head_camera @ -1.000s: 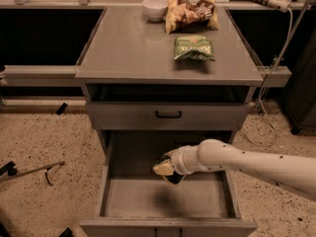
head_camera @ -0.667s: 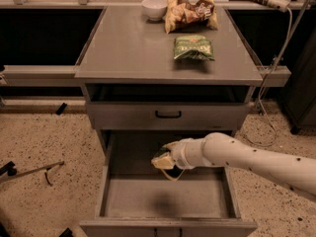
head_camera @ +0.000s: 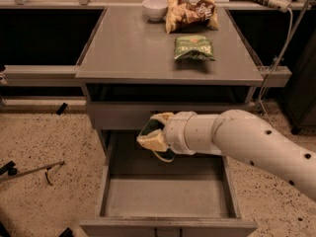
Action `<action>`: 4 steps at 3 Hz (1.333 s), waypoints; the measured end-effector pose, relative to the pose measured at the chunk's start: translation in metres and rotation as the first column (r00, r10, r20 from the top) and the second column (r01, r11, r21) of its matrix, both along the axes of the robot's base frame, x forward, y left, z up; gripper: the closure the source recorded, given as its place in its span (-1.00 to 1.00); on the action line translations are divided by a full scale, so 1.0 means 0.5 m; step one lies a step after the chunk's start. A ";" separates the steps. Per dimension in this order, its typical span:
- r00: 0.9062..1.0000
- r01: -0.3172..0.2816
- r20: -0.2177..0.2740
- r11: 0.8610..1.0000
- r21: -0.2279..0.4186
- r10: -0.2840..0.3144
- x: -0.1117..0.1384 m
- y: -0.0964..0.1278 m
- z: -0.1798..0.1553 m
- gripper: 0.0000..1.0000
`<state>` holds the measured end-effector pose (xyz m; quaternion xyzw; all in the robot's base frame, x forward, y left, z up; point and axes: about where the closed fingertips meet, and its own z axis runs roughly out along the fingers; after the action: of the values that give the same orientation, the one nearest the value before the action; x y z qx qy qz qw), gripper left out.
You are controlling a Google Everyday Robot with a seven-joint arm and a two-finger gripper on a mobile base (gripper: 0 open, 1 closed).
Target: Pick sponge from middle drawer and place on counter
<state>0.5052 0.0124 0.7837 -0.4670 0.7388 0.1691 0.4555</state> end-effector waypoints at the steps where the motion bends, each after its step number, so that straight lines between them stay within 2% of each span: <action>1: 1.000 0.006 -0.015 1.000 -0.004 -0.006 -0.009 0.000 -0.013 1.00; 2: 0.996 -0.041 0.082 0.999 0.006 0.040 0.033 0.057 0.047 1.00; 3: 0.967 -0.127 0.232 0.989 0.071 0.108 0.118 0.168 0.183 1.00; 4: 0.921 -0.177 0.367 0.980 0.094 0.131 0.196 0.263 0.312 1.00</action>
Offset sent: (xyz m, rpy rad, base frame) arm 0.0616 0.0738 0.0907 0.0443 -0.2673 0.1077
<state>0.6032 0.1438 0.9396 -0.5171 0.5919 0.1624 0.5966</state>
